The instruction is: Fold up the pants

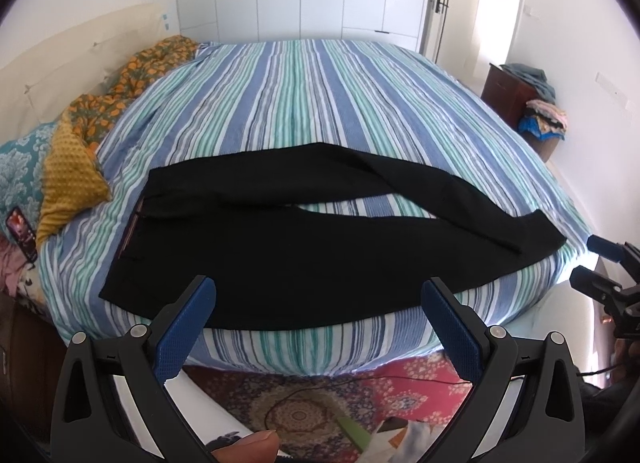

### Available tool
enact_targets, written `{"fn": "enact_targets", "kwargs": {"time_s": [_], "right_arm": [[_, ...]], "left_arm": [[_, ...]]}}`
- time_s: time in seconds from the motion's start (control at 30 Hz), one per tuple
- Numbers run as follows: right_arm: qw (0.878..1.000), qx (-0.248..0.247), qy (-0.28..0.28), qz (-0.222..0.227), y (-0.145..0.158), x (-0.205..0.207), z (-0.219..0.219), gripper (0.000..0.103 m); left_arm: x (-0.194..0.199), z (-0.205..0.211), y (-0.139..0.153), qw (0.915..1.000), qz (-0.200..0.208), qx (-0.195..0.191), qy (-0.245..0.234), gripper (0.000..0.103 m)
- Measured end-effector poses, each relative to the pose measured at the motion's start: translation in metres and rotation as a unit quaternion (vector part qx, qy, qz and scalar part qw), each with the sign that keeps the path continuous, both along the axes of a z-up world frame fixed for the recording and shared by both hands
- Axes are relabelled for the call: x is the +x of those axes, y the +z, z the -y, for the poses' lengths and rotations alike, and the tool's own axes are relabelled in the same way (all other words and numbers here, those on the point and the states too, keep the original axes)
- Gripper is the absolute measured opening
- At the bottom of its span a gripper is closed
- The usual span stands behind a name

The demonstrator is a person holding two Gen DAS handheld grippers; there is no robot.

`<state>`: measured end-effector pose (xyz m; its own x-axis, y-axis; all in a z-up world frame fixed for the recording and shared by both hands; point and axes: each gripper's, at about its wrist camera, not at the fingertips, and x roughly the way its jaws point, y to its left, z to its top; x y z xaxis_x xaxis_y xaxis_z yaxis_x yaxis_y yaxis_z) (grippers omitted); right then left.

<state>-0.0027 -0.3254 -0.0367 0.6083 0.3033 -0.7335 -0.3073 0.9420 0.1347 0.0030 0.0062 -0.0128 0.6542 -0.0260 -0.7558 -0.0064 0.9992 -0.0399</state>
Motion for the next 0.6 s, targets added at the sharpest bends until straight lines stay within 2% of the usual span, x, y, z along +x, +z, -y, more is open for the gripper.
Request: {"fn": "enact_targets", "kwargs": {"time_s": [0.6], "right_arm": [[1.000,0.005,0.001,-0.006,-0.0018,0.0025,-0.0011,0.103]], "left_arm": [[-0.0012,0.0018,0.0018,1.0000,0.005,0.005,-0.005,0.103]]}}
